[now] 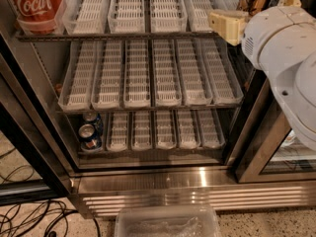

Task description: Pick orange can from top shelf of fridge

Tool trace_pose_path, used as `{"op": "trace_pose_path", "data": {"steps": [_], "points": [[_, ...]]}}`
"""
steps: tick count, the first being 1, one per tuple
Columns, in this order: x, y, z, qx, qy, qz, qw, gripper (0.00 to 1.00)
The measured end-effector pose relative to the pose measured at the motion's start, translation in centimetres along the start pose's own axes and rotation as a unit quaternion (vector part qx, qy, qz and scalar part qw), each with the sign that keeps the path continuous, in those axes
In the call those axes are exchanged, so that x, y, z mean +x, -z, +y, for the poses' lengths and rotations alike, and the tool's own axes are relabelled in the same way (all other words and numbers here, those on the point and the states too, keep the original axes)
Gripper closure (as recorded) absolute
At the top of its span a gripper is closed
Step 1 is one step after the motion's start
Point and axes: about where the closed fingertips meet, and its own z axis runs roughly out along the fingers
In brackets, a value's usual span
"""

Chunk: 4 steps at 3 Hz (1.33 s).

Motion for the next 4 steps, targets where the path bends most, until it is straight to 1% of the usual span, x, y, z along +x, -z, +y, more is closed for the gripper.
{"op": "trace_pose_path", "data": {"steps": [1, 4], "points": [[0.8, -0.6, -0.5, 0.009, -0.001, 0.005, 0.9999, 0.18], [0.2, -3.4, -2.4, 0.035, -0.011, -0.006, 0.9993, 0.21]]}}
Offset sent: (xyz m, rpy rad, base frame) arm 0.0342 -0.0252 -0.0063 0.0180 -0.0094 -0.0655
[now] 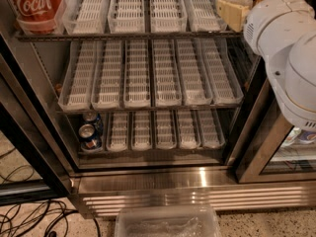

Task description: Pick orange can from top shelf of fridge

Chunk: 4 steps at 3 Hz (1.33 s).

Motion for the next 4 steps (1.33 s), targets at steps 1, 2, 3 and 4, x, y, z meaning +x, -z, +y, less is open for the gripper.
{"op": "trace_pose_path", "data": {"steps": [1, 2, 3, 4], "points": [[-0.2, -0.5, -0.7, 0.01, -0.005, -0.002, 0.9999, 0.21], [-0.2, -0.9, -1.1, 0.017, -0.009, 0.0, 0.9998, 0.21], [0.1, -1.3, -1.6, 0.025, -0.011, 0.004, 0.9996, 0.21], [0.6, -1.8, -2.1, 0.032, -0.013, 0.011, 0.9993, 0.22]]}}
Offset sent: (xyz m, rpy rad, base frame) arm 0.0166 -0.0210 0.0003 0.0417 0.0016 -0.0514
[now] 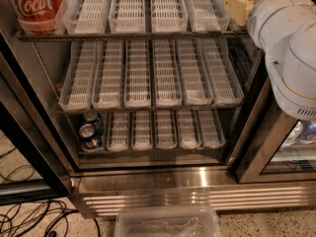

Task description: Pick orange can from top shelf of fridge

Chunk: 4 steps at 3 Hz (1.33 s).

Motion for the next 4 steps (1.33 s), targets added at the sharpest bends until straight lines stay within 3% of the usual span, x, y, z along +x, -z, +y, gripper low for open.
{"op": "trace_pose_path", "data": {"steps": [3, 4], "points": [[1.2, -1.6, -0.6, 0.013, -0.007, 0.021, 0.9997, 0.21], [1.4, -2.0, -0.5, 0.014, -0.009, 0.025, 0.9996, 0.4]]}}
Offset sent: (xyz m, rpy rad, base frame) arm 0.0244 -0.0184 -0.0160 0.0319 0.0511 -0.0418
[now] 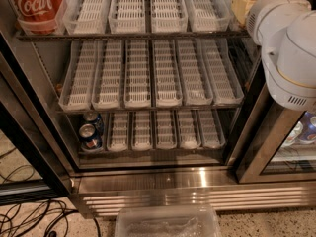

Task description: Pick orange can from top shelf of fridge

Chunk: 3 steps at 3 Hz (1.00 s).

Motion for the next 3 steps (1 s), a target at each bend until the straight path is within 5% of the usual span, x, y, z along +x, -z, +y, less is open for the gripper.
{"op": "trace_pose_path", "data": {"steps": [2, 3], "points": [[0.29, -0.39, -0.49, 0.001, -0.008, 0.007, 0.9999, 0.86], [0.28, -0.39, -0.49, 0.001, -0.008, 0.007, 0.9999, 1.0]]}}
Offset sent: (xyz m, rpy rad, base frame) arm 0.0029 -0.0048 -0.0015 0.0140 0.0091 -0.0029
